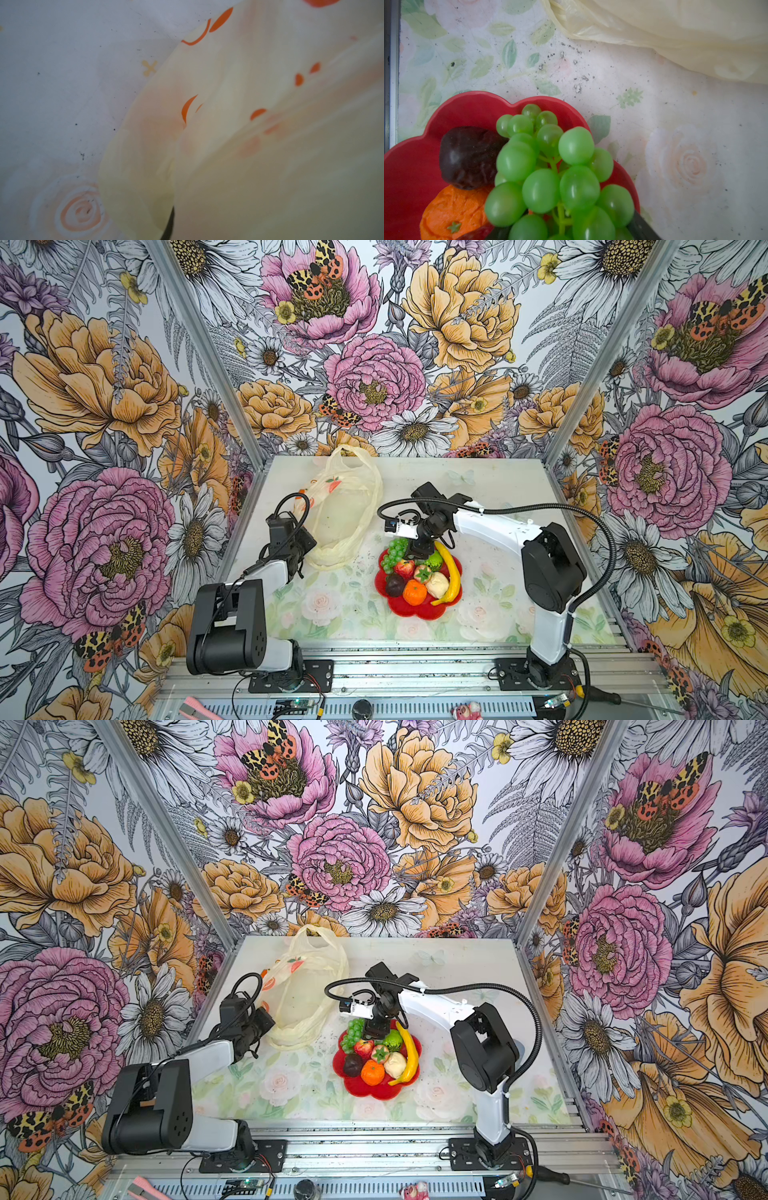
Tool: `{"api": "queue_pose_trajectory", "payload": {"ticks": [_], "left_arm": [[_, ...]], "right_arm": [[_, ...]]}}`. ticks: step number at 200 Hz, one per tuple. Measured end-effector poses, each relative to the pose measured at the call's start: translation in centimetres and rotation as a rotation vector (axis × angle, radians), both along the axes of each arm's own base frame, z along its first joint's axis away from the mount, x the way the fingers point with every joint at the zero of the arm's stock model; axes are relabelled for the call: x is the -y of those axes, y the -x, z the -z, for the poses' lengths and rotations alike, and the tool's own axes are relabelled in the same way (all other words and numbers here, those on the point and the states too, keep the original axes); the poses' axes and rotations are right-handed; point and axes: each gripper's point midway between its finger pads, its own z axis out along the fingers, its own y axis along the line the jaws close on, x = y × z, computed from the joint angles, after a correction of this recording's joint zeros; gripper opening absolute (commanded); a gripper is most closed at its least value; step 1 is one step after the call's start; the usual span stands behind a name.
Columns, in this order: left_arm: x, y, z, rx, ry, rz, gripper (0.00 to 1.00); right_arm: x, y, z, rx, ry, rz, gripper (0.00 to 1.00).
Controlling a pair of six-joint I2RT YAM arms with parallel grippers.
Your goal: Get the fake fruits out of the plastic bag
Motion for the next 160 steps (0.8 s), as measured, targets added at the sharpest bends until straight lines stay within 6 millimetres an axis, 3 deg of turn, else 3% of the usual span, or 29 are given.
{"api": "queue_pose_trajectory", "payload": {"ticks": [42, 59, 160], "left_arm": [[0.00, 0.00, 0.00, 0.000, 0.000, 0.000, 0.05], [0.00, 0.00, 0.00, 0.000, 0.000, 0.000, 0.05], [0.00, -0.01, -0.01, 0.000, 0.000, 0.000, 0.05]], "right_arm": [[0.42, -0.42, -0.01, -0.002, -0.001, 0.017, 0.76], [0.52, -0.51, 0.00, -0.002, 0.000, 0.020, 0.99], [0.56, -0.56, -0.23, -0.022, -0.027, 0.024, 0.94]]}}
